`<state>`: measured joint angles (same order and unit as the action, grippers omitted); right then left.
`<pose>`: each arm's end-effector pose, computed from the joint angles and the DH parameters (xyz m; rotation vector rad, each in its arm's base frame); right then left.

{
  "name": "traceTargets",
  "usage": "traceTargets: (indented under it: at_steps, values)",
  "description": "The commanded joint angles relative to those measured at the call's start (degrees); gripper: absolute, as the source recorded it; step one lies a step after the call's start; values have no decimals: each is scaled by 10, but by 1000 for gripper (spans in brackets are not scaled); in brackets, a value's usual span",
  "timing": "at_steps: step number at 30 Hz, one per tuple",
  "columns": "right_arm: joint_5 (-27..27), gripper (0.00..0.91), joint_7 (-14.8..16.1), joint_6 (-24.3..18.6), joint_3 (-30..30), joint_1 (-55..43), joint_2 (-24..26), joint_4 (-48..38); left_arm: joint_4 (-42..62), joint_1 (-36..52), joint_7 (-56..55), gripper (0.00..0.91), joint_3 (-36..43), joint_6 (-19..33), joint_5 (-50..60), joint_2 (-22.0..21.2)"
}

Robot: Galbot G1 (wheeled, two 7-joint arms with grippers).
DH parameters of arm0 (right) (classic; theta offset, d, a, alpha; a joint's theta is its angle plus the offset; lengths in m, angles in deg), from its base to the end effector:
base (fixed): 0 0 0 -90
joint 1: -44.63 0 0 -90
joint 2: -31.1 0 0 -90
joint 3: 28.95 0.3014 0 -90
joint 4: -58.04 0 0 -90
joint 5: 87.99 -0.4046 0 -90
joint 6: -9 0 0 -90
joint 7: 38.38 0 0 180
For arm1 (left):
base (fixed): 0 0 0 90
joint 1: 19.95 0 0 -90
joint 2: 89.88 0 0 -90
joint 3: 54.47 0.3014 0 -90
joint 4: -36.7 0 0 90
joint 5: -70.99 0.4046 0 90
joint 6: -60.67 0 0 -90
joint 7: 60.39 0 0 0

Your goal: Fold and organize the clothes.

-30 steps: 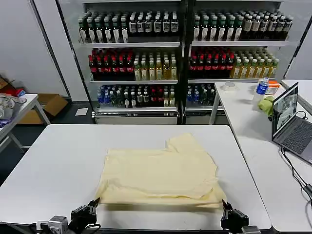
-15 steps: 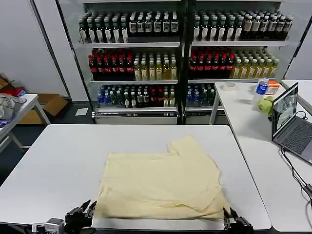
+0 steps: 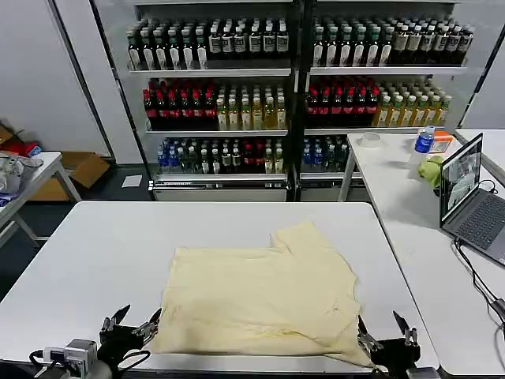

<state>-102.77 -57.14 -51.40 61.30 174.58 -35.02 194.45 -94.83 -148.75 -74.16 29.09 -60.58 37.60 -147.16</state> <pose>0.2093 -0.0045 -0.1846 -0.0681 -2.7174 0.2688 0.2286 0.0465 -0.1960 -0.0933 -2.5976 -0.0995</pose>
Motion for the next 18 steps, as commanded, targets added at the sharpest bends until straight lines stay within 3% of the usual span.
traceTargets:
  at_steps: [1,8,18]
  values:
    - [-56,907,-25,18,-47,-180,6,-89,93,173,-26,907,55,-6,-74,40]
    - [-132,907,-50,36,-120,-343,0,-211,214,327,-35,907,160,-18,-77,54]
    - [-146,907,-65,36,-176,-508,-52,-401,342,484,-30,907,272,-18,-55,34]
